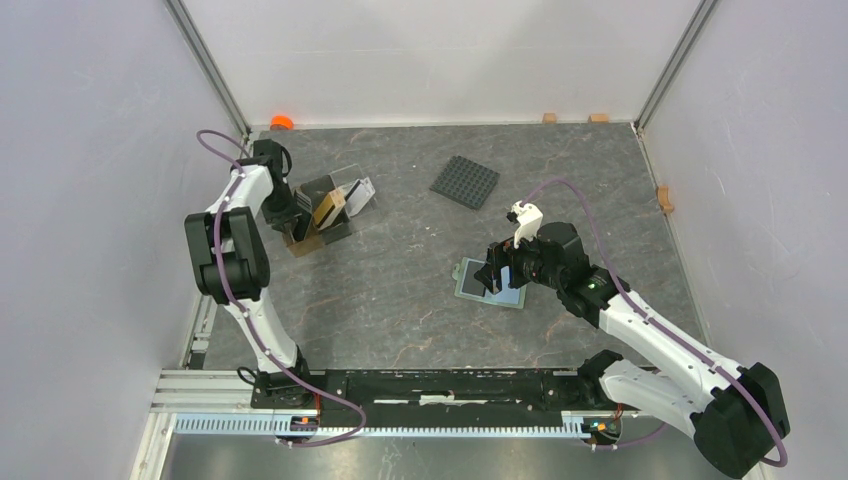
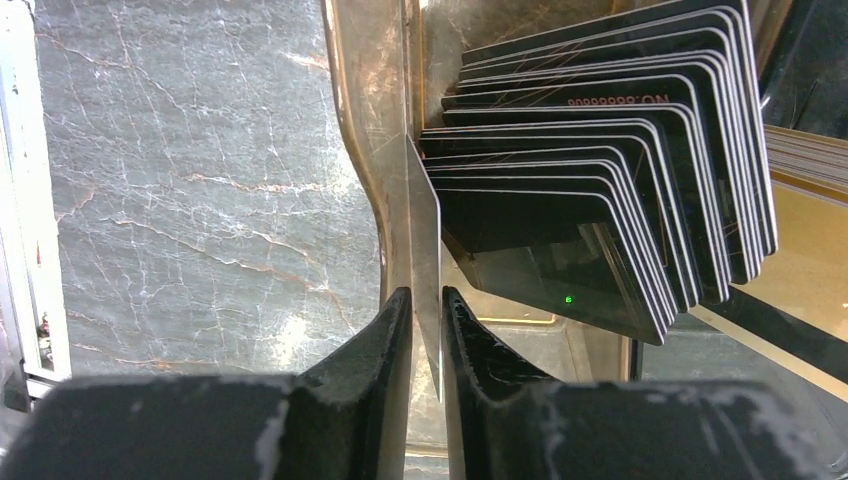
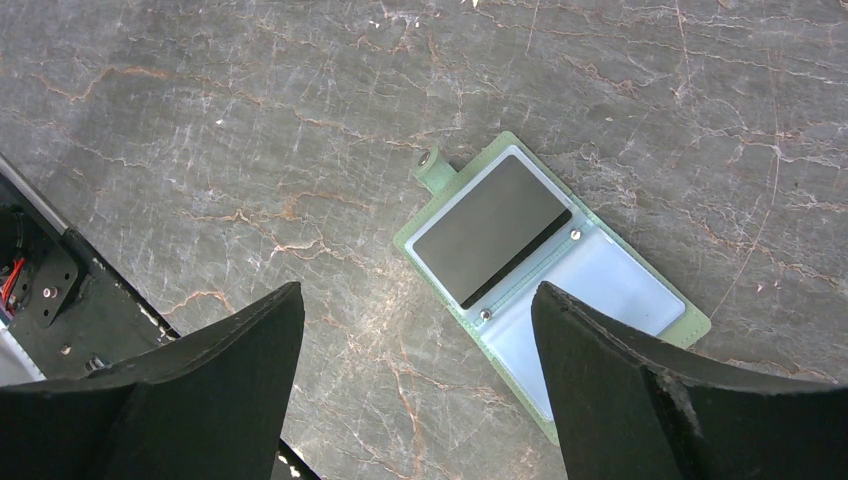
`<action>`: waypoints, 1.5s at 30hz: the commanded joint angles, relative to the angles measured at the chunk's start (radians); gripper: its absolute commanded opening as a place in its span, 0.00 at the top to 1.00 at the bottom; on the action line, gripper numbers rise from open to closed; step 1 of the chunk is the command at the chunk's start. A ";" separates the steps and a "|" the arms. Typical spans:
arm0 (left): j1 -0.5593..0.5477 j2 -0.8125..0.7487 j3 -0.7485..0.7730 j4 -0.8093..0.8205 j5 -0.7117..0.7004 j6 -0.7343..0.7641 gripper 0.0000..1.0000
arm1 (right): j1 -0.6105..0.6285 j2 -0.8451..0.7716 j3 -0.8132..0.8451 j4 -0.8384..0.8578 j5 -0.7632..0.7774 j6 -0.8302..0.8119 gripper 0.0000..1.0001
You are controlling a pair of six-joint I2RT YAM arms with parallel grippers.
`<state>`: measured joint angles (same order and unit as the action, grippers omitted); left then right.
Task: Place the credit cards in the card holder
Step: Pick up the credit card from the storage box, then insert the credit card into the card holder.
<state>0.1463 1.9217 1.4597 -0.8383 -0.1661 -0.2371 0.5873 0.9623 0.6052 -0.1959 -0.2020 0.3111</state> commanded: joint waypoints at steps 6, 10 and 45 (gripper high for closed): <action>0.028 0.005 0.021 0.002 -0.002 0.041 0.93 | 0.000 -0.010 -0.002 0.034 0.005 0.010 0.12; 0.031 -0.029 0.019 0.002 -0.006 0.036 0.98 | -0.001 -0.014 0.000 0.029 0.011 0.008 0.12; -0.727 -0.569 -0.333 0.720 1.063 -0.092 0.98 | -0.083 -0.388 -0.043 0.184 -0.182 0.073 0.11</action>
<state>-0.5003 1.4151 1.1614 -0.3214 0.7300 -0.2665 0.5079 0.5926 0.5648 -0.1566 -0.2100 0.3302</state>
